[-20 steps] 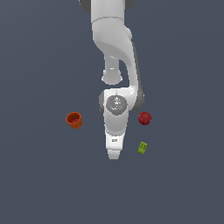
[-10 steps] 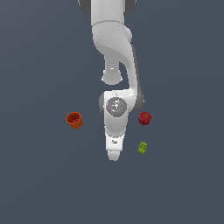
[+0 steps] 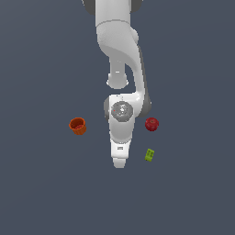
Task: Pick up a designated object from a clutter of objects.
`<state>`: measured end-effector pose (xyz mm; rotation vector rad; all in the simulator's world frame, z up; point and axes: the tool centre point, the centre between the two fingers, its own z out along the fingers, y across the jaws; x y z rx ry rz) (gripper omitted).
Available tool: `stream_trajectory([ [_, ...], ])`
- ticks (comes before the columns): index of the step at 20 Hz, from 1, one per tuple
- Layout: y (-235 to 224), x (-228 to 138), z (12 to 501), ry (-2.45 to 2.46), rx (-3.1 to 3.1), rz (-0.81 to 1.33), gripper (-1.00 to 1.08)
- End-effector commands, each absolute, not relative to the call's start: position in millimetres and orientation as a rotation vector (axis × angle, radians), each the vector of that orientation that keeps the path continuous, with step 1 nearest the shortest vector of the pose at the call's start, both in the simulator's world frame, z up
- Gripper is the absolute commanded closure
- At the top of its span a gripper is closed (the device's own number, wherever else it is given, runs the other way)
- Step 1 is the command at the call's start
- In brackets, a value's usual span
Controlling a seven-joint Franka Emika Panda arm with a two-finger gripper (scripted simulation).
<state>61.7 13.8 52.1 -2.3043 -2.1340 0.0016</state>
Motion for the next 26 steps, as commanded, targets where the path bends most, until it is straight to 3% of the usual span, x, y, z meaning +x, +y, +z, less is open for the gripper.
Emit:
stream_trajectory([
  [1,13,63,60,-2.135,-2.306,-0.002,1.08],
  [10,11,70,120,-2.136,-2.305,-0.002,1.08],
  [26,3,90,293,-2.136,-2.302,-0.003,1.08],
])
